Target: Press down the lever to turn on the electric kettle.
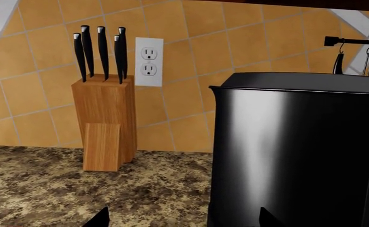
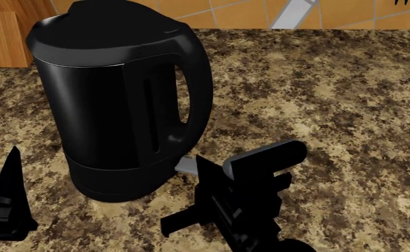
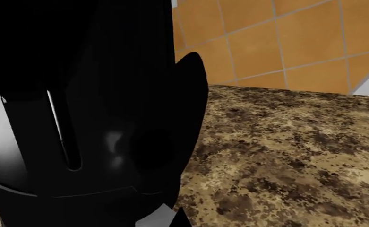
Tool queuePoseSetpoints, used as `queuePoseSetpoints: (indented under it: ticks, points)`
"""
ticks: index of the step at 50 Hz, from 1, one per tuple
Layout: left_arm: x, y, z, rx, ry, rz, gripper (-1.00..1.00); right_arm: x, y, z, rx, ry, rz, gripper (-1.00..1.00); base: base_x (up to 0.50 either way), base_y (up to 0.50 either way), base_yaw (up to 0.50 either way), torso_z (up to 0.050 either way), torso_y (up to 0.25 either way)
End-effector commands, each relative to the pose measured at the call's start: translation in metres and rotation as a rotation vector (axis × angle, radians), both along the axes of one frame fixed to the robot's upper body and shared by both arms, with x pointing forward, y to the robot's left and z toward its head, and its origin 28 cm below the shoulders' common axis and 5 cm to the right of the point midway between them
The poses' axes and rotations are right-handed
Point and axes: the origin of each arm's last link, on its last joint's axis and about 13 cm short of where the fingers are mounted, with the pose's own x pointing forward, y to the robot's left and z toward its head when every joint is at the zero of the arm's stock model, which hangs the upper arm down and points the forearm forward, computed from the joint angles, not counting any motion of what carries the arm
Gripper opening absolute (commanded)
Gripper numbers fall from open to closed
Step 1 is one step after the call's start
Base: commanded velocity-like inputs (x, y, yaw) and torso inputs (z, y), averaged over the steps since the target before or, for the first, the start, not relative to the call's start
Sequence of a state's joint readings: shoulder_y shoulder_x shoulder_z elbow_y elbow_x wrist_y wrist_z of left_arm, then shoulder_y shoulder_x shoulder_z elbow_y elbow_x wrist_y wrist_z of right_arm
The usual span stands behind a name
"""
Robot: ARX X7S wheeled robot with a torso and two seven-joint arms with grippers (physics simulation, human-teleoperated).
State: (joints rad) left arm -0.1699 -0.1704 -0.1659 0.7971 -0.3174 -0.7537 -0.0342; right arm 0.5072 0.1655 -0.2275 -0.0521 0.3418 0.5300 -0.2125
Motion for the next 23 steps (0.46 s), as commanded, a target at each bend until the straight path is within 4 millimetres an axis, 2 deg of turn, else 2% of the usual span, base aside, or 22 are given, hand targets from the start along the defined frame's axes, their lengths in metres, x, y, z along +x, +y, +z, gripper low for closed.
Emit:
queuePoseSetpoints:
  ticks: [1,9,18,23]
  points:
    - [0.001,0.001,-0.004,-0.005,0.005,0.002,1.00,0.009,0.007,-0.006,-0.016,0.032,0.002,-1.00,0.00,0.00,0.00,0.000,0.000]
    - [-0.002,0.004,-0.004,-0.011,0.002,0.008,1.00,0.012,0.009,-0.033,-0.043,0.096,-0.001,-1.00,0.00,0.00,0.00,0.000,0.000]
    - [-0.002,0.004,-0.004,-0.014,0.001,0.007,1.00,0.010,0.003,-0.050,-0.042,0.138,-0.021,-1.00,0.00,0.00,0.00,0.000,0.000]
    - [-0.002,0.003,-0.003,-0.011,0.001,0.005,1.00,0.009,0.002,-0.051,-0.041,0.142,-0.023,-1.00,0.00,0.00,0.00,0.000,0.000]
